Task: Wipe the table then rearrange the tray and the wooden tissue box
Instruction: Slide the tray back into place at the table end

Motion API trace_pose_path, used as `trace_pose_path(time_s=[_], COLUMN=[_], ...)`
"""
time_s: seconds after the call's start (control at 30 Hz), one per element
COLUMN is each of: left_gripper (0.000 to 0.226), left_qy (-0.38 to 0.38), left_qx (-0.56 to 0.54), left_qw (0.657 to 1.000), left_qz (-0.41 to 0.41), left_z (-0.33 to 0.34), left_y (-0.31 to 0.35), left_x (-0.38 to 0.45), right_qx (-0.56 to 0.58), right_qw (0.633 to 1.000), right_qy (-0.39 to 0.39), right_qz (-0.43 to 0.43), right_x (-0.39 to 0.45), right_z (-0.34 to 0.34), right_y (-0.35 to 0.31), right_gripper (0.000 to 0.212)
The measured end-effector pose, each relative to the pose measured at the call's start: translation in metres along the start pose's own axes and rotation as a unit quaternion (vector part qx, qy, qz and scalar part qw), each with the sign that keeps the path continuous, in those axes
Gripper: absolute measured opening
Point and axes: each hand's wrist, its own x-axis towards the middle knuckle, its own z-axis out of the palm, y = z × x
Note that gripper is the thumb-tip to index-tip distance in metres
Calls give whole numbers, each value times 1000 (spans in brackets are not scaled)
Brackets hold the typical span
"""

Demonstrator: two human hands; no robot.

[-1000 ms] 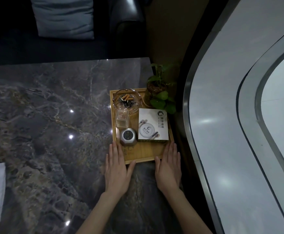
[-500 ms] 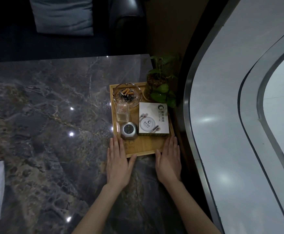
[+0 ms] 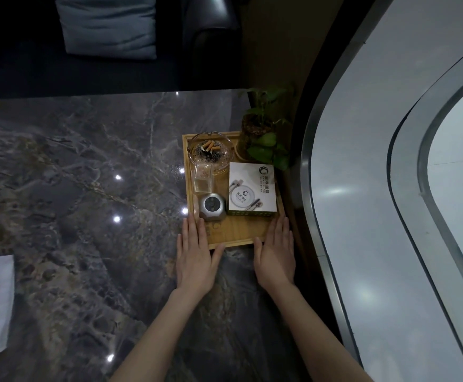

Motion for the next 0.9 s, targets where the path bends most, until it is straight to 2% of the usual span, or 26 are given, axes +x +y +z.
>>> trace_pose_path(time_s=[0.13, 0.27, 0.37, 0.43, 0.53, 0.7, 0.9], left_gripper=[76, 74, 64, 55, 39, 29, 27], left_qy=[-23, -59, -35, -24, -24, 37, 112], left_qx=[-22, -75, -131, -147, -141, -130, -191], left_qw=[999, 995, 989, 988, 990, 991, 972], left_qz=[6, 33, 50, 48, 17, -24, -75], left_z=[-6, -21, -40, -56, -80, -126, -198], left_y=[0, -8, -17, -27, -50, -108, -189], left_x=[0, 0, -3, -5, -11, -21, -39], right_qx=[-9, -114, -138, -134, -113, -85, -21], right_qw=[1000, 993, 989, 986, 980, 957, 953], right_qy=[-18, -27, -29, -49, -38, -35, -10], right_qz=[9, -5, -53, -89, -162, -275, -303], right_x=[1, 5, 3, 0, -3, -16, -22], right_z=[-5, -22, -37, -42, -39, -33, -35], right_y=[-3, -18, -40, -60, -100, -176, -269], right_gripper=[63, 52, 28, 22, 19, 22, 28])
